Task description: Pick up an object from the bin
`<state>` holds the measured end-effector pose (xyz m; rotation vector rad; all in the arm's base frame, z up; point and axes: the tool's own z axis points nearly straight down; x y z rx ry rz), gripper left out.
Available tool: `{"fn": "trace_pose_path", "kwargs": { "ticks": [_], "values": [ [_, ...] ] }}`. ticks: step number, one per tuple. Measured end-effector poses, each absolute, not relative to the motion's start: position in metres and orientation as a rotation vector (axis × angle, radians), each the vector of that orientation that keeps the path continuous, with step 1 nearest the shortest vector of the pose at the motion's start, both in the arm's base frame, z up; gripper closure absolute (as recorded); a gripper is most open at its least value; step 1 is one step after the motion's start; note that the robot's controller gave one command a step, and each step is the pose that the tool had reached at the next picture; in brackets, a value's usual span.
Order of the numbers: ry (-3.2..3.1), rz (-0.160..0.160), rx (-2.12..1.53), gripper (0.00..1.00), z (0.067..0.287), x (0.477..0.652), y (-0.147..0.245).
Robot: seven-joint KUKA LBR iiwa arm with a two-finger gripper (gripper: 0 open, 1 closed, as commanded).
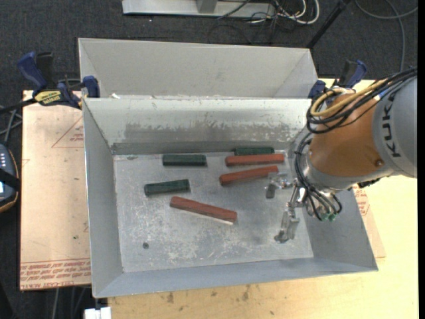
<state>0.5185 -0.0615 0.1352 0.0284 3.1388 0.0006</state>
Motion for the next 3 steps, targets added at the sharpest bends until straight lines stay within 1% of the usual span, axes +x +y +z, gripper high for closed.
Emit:
{"fn": "trace_pose_path", "kwargs": {
  "ticks": [1,2,3],
  "values": [
    [3.130,0.007,-0.132,0.00,0.089,0.567,-0.046],
    [3.141,-0.001,-0.114,0.00,0.081,0.554,-0.013],
    [3.141,0.007,-0.010,0.00,0.071,0.543,0.017]
  ]
}}
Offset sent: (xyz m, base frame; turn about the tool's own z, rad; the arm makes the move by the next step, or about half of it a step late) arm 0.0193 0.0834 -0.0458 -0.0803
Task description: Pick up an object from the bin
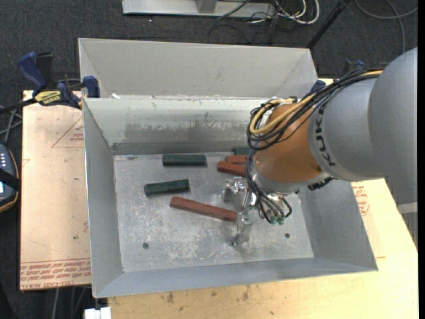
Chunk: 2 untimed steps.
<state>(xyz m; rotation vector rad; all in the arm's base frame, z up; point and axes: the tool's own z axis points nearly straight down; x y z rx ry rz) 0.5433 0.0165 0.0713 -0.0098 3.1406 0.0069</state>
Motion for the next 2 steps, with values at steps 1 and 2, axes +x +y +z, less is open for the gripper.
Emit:
{"fn": "trace_pose_path", "kwargs": {
  "ticks": [1,2],
  "values": [
    [3.139,0.002,-0.025,1.00,0.0703,0.5585,0.0515],
    [3.139,0.002,-0.024,1.00,0.0703,0.5585,0.0515]
  ]
}}
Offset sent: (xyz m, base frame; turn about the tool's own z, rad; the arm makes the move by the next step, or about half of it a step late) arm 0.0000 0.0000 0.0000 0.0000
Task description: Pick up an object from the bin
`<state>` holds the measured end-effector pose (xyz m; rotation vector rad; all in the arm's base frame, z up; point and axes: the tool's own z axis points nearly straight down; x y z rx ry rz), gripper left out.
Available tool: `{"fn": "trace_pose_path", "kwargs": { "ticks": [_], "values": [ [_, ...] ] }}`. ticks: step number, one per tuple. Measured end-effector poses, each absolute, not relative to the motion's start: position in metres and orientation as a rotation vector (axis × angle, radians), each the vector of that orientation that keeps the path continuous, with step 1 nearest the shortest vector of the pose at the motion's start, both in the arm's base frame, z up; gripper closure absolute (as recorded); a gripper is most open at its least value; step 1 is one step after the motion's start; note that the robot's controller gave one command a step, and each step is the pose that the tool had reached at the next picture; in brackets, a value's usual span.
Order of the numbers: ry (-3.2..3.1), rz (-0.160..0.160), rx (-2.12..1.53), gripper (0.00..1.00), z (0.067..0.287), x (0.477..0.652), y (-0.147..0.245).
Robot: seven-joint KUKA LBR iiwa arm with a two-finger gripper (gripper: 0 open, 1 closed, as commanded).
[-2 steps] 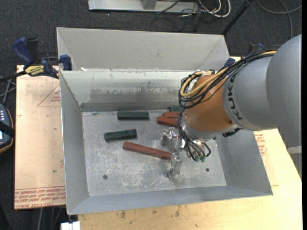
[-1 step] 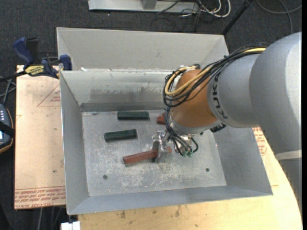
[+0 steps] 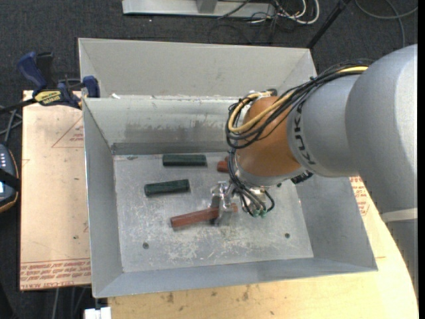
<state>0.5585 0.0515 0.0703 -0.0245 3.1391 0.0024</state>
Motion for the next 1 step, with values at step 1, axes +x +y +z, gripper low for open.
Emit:
{"fn": "trace_pose_path", "kwargs": {
  "ticks": [1],
  "values": [
    [3.134,0.000,-0.162,1.00,0.0727,0.5482,0.0561]
  ]
}}
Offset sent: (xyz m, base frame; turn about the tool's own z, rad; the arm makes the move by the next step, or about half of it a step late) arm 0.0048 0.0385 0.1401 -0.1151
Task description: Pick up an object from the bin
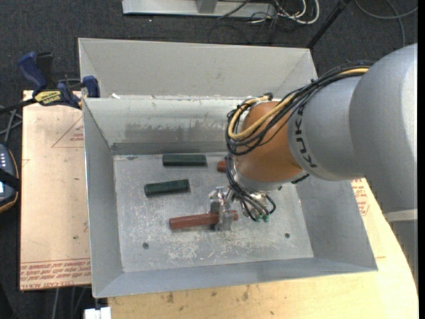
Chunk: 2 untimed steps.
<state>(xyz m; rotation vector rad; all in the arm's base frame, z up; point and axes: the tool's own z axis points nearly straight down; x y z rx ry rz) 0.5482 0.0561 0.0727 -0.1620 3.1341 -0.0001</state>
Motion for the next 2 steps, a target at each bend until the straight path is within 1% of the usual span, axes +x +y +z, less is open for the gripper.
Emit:
{"fn": "trace_pose_path", "kwargs": {
  "ticks": [1,2],
  "values": [
    [3.131,0.001,-0.335,1.00,0.115,0.547,0.069],
    [3.131,0.002,-0.248,0.00,0.095,0.589,0.058]
  ]
}}
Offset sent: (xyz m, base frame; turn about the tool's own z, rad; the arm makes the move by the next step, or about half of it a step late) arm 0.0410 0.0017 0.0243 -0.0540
